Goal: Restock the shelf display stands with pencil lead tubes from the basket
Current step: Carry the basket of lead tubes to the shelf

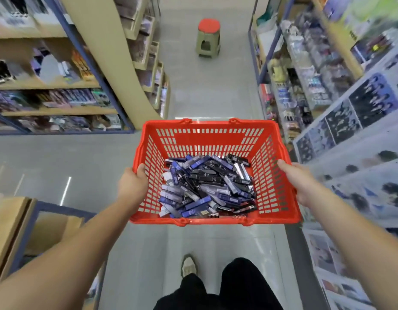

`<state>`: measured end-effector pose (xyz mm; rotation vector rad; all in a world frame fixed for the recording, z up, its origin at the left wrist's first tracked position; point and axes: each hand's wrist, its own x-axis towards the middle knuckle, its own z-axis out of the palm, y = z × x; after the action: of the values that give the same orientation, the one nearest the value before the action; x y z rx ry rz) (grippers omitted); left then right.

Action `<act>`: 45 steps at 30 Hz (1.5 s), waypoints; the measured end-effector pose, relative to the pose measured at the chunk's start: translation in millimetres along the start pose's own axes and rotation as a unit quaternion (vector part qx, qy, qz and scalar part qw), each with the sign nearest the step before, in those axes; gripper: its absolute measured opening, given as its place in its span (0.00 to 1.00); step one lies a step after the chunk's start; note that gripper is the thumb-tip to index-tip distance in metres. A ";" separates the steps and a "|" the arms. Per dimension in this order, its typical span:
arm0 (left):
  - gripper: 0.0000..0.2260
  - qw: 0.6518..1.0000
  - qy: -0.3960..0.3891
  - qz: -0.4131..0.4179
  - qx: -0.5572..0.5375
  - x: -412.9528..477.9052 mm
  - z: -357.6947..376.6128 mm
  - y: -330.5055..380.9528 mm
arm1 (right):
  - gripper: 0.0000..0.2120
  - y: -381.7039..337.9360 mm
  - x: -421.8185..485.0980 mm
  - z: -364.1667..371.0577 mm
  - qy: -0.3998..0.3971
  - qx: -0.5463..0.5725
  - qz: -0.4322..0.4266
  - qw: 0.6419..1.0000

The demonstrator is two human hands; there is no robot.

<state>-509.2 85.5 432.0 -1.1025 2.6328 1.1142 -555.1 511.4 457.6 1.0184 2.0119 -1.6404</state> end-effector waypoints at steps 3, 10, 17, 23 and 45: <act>0.31 1.000 0.002 -0.013 -0.018 48.5 19.2 41.8 | 0.14 -52.8 35.3 2.6 0.013 0.016 0.005 1.000; 0.24 0.999 0.020 -0.009 -0.034 133.5 65.2 172.3 | 0.17 -173.3 161.5 -7.8 0.021 -0.026 -0.038 0.999; 0.23 0.998 0.060 0.023 -0.001 208.9 95.2 286.4 | 0.13 -288.8 251.4 -15.7 -0.031 -0.140 -0.140 0.980; 0.25 0.995 0.095 0.027 -0.014 307.1 115.6 361.2 | 0.14 -382.9 353.2 23.3 -0.040 -0.099 -0.140 0.984; 0.22 0.995 0.062 0.077 -0.031 735.5 215.4 706.3 | 0.14 -746.1 704.3 125.6 -0.015 -0.041 -0.074 0.996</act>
<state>-1550.3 129.8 454.0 -1.0253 2.8396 1.1999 -1587.6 555.9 474.6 0.8299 2.1600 -1.6200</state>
